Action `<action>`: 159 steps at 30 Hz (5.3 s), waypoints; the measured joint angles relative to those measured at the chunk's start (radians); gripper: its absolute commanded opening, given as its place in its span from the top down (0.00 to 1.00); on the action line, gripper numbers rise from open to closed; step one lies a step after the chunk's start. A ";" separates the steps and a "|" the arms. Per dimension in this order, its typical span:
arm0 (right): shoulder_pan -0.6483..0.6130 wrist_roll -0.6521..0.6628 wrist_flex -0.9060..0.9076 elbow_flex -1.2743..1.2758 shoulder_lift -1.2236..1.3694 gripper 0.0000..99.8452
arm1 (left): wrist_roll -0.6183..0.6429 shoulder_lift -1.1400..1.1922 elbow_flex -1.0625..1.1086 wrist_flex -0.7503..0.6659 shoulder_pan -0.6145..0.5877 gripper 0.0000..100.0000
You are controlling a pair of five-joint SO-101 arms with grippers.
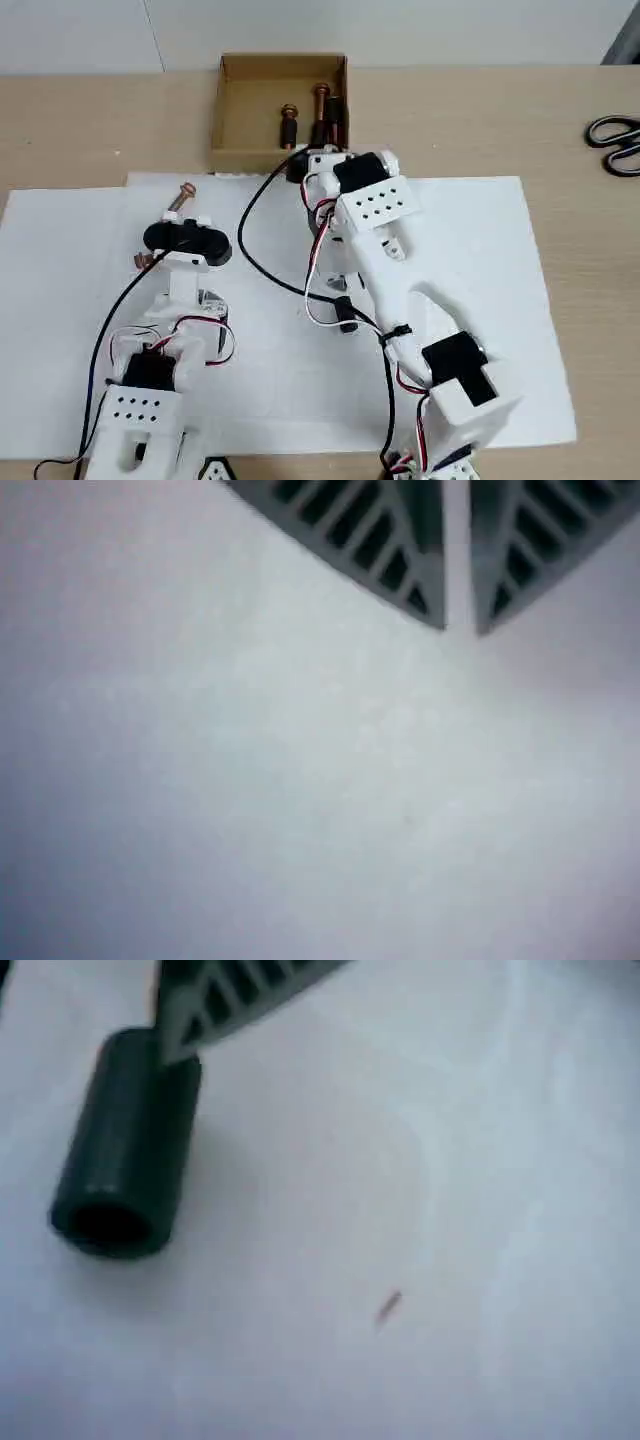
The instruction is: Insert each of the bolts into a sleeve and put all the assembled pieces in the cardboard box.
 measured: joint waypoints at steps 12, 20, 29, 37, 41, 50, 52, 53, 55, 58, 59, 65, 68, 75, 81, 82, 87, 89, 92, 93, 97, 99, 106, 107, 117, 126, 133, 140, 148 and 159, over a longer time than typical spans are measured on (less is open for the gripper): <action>-0.080 0.009 -0.002 0.060 0.000 0.88 | 0.000 0.000 0.000 0.000 -0.002 0.99; -0.080 0.012 -0.051 0.126 0.003 0.88 | 0.000 0.000 0.000 0.000 -0.002 0.99; -0.080 0.015 -0.138 0.144 0.060 0.88 | 0.002 0.000 0.000 0.000 -0.002 0.99; -0.078 0.015 -0.157 0.144 0.129 0.88 | 0.002 0.000 0.000 0.000 -0.002 0.99; -0.078 0.015 -0.175 0.144 0.152 0.88 | 0.002 0.000 0.000 0.000 -0.002 0.99; -0.066 0.015 -0.180 0.129 0.215 0.90 | 0.002 0.000 0.000 0.000 -0.002 0.99; -0.060 0.015 -0.180 0.129 0.221 0.92 | 0.000 0.000 0.000 0.000 -0.002 0.99; -0.054 0.015 -0.180 0.129 0.222 0.92 | 0.000 0.000 0.000 0.000 -0.002 0.99; -0.046 0.015 -0.180 0.127 0.222 0.93 | 0.000 0.000 0.000 0.000 -0.002 0.99; -0.044 0.015 -0.180 0.127 0.222 0.93 | 0.000 0.000 0.000 0.000 -0.002 0.99; -0.044 0.015 -0.180 0.127 0.222 0.93 | 0.000 0.000 0.000 0.000 -0.002 0.99; -0.044 0.015 -0.160 0.081 0.242 0.93 | 0.000 0.000 0.000 0.000 -0.002 0.99; -0.044 0.015 -0.118 0.023 0.249 0.93 | 0.000 0.000 0.000 0.000 -0.002 0.99; -0.040 0.104 -0.144 -0.052 0.252 0.94 | 0.000 0.000 0.000 0.000 -0.002 0.99; 0.012 0.110 -0.146 -0.054 0.250 0.94 | 0.000 0.000 0.000 0.000 -0.002 0.99; 0.023 0.112 -0.146 -0.054 0.250 0.94 | 0.000 0.000 0.000 0.000 -0.002 0.99; 0.068 0.115 -0.146 -0.054 0.250 0.94 | 0.000 0.000 0.000 0.000 -0.002 0.99; 0.084 0.115 -0.175 -0.054 0.250 0.94 | 0.000 0.000 0.000 0.000 -0.002 0.99; 0.112 0.118 -0.224 -0.054 0.250 0.94 | 0.000 0.000 0.000 0.000 -0.002 0.99; 0.120 0.118 -0.236 -0.054 0.250 0.94 | 0.000 0.000 0.000 0.000 -0.002 0.99; 0.123 0.118 -0.255 -0.054 0.250 0.94 | 0.000 0.000 0.000 0.000 -0.002 0.99; 0.123 0.118 -0.265 -0.054 0.250 0.94 | 0.000 0.000 0.000 0.000 -0.002 0.99; 0.123 0.118 -0.328 -0.054 0.250 0.94 | 0.000 0.000 0.000 0.000 -0.002 0.99; 0.123 0.118 -0.328 -0.054 0.250 0.94 | 0.000 0.000 0.000 0.000 -0.002 0.99; 0.115 0.100 -0.338 0.006 0.232 0.81 | 0.000 0.000 0.000 0.000 -0.002 0.99; 0.138 0.100 -0.336 0.009 0.224 0.88 | 0.000 0.000 0.000 0.000 -0.002 0.99; 0.160 0.100 -0.367 0.017 0.224 1.00 | 0.000 0.000 0.000 0.000 -0.002 0.99; 0.166 0.100 -0.373 0.017 0.222 0.99 | 0.000 0.000 0.000 0.000 -0.002 0.99; 0.167 0.100 -0.316 0.018 -0.018 0.99 | 0.000 0.000 -0.026 0.038 -0.002 0.99; 0.227 0.100 -0.087 0.018 -0.261 0.99 | -0.002 0.046 -0.559 0.404 -0.006 0.99</action>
